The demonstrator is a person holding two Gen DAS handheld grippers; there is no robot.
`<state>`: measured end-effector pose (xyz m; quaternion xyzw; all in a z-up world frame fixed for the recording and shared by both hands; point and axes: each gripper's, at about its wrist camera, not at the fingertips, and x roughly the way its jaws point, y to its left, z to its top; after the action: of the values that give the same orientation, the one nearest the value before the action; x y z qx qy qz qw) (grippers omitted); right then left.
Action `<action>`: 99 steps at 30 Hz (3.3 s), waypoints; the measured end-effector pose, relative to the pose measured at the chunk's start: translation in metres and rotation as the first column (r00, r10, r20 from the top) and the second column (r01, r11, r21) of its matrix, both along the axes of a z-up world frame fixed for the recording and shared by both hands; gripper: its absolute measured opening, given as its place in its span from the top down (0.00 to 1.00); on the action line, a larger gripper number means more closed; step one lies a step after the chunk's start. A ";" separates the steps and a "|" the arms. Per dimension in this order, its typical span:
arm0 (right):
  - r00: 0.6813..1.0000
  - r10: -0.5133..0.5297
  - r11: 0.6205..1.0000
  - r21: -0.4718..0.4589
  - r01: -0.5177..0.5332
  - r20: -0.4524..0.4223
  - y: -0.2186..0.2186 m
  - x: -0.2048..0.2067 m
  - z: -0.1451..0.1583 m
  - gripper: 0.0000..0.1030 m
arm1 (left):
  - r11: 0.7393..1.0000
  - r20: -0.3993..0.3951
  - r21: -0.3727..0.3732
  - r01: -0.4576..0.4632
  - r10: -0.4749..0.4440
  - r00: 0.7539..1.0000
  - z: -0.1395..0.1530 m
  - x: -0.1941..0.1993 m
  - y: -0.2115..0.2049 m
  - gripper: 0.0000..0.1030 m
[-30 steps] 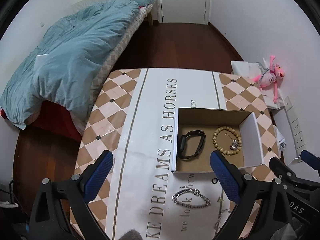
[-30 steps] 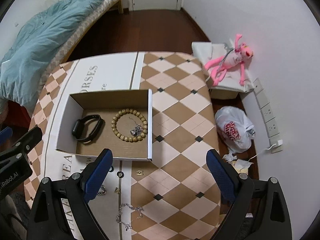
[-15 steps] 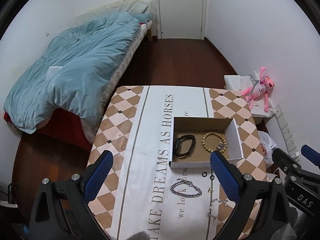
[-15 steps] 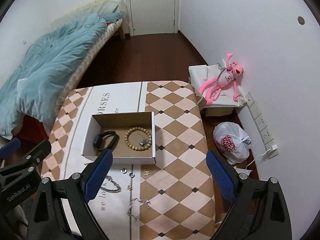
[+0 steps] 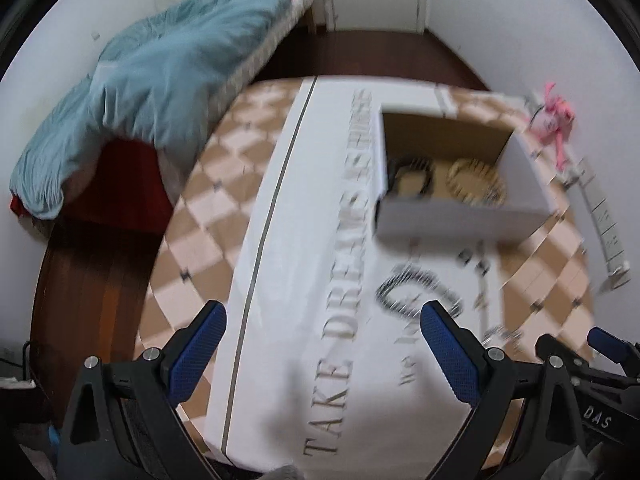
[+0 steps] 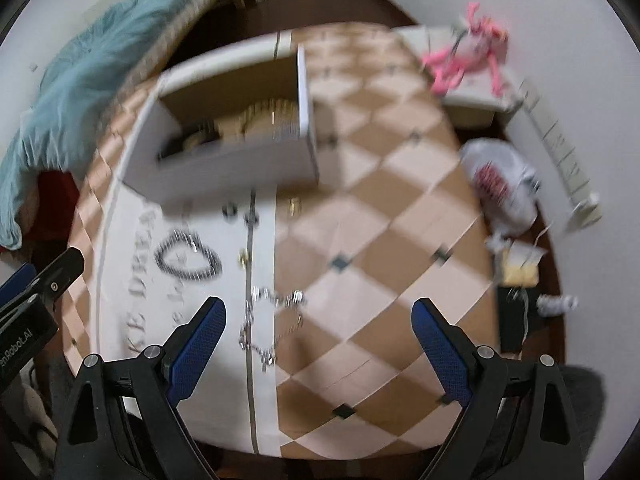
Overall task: Organize jewelry
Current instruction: 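Grasp the silver chain bracelet with left tool while right tool grasps silver charm necklace, then move both held pieces over the box and open both tools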
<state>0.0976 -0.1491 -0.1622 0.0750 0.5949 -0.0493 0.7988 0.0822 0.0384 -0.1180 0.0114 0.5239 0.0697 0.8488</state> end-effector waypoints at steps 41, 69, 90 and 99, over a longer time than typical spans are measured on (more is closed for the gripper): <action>0.987 -0.074 0.997 0.003 0.074 0.142 -0.030 0.011 -0.009 0.99 | 0.963 -0.072 -0.201 0.181 -0.199 0.977 -0.061 0.039 -0.037 0.95; 0.918 0.125 0.975 0.124 -0.184 0.376 0.004 0.080 0.154 1.00 | 0.884 0.212 -0.350 0.309 -0.247 0.946 0.106 0.087 -0.026 0.95; 0.977 0.213 0.934 0.289 -0.211 0.025 0.013 0.175 0.044 0.99 | 0.912 -0.026 -0.353 0.209 -0.233 0.972 0.035 0.197 -0.030 0.89; 0.979 0.205 0.953 0.233 -0.196 -0.017 0.012 0.170 0.034 0.39 | 0.961 0.011 -0.228 0.159 -0.161 0.987 0.040 0.187 -0.018 0.17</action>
<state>0.2680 -0.1370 -0.1277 0.1052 0.6173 0.0997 0.7733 0.2692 0.0205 -0.0777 -0.0434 0.5291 -0.0597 0.8453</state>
